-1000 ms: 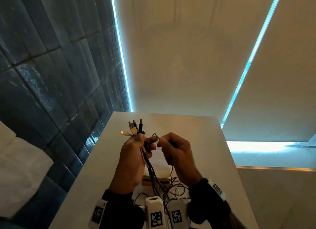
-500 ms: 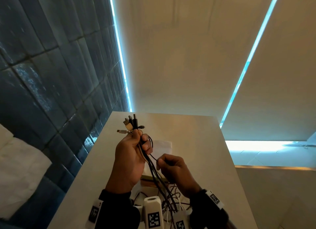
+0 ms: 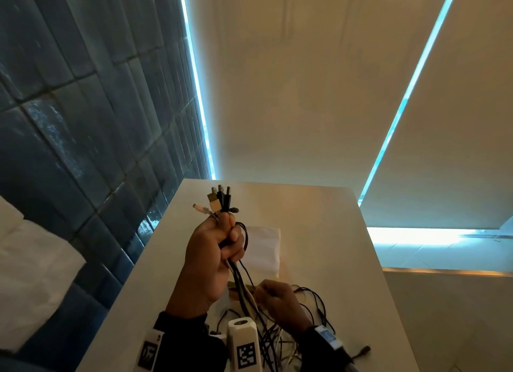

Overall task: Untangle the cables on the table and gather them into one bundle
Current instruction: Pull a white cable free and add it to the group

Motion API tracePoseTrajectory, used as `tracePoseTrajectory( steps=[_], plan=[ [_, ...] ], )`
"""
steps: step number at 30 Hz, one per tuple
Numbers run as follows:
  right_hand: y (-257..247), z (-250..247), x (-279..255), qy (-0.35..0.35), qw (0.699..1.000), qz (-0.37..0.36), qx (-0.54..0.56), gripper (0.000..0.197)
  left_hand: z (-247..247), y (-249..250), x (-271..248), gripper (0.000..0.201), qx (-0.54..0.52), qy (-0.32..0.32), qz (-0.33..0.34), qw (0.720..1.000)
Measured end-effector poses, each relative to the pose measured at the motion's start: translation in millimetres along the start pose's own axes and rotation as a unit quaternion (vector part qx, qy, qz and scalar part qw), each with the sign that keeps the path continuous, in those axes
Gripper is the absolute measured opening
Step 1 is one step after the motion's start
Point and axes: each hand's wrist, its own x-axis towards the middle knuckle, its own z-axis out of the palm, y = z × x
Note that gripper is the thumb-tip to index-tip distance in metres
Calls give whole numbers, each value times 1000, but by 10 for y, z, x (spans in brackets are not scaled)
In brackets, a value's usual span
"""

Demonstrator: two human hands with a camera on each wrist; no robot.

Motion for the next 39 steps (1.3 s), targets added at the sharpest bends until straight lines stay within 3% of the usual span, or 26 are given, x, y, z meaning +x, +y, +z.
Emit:
tracePoseTrajectory(
  steps=[3, 8, 13, 19, 26, 31, 39],
  plan=[
    [134, -14, -25, 7, 1000, 3, -20, 39, -4, 14, -10, 27, 9, -11, 9, 1000],
    [215, -26, 18, 31, 996, 22, -82, 37, -25, -4, 12, 29, 34, 6, 22, 999],
    [-231, -119, 116, 106, 992, 50, -35, 22, -77, -25, 54, 29, 63, 50, 16, 997],
    [-1290, -193, 16, 102, 979, -66, 165, 19, -56, -88, 18, 32, 134, 104, 12, 985],
    [-1741, -150, -202, 21, 964, -182, 192, 13, 16, -59, 4, 27, 99, 104, -19, 989],
    [-1555, -149, -205, -20, 969, -132, 210, 12, -12, -13, -2, 30, -86, 31, -26, 995],
    [-1230, -192, -223, -15, 986, -52, 160, 16, -51, -77, 42, 24, -91, 13, 35, 995]
  ],
)
